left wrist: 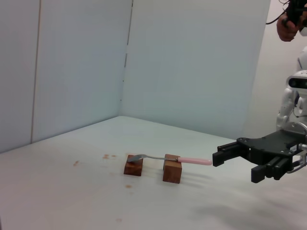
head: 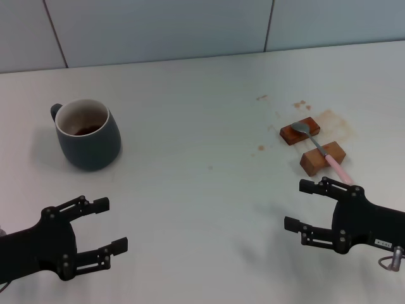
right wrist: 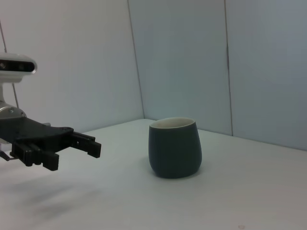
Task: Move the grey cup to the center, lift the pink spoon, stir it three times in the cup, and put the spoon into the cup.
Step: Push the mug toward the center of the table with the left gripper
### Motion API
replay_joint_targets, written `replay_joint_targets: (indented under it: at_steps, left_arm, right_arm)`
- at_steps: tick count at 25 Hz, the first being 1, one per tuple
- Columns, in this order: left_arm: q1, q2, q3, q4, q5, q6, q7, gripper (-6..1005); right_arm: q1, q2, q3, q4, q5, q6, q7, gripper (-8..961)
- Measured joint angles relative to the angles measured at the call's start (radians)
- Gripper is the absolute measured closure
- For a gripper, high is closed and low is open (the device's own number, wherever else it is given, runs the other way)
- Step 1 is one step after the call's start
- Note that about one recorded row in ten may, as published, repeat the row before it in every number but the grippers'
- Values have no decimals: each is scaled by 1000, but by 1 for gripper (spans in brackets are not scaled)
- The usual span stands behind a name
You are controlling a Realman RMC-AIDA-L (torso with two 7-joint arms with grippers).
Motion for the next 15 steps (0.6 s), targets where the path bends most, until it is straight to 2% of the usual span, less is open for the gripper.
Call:
replay_joint_targets:
  at_steps: [15]
  left_arm:
    - [2, -2, -2, 0, -1, 1, 0, 192]
  right_arm:
    - [0, 1, 0, 9, 2, 0, -4, 144]
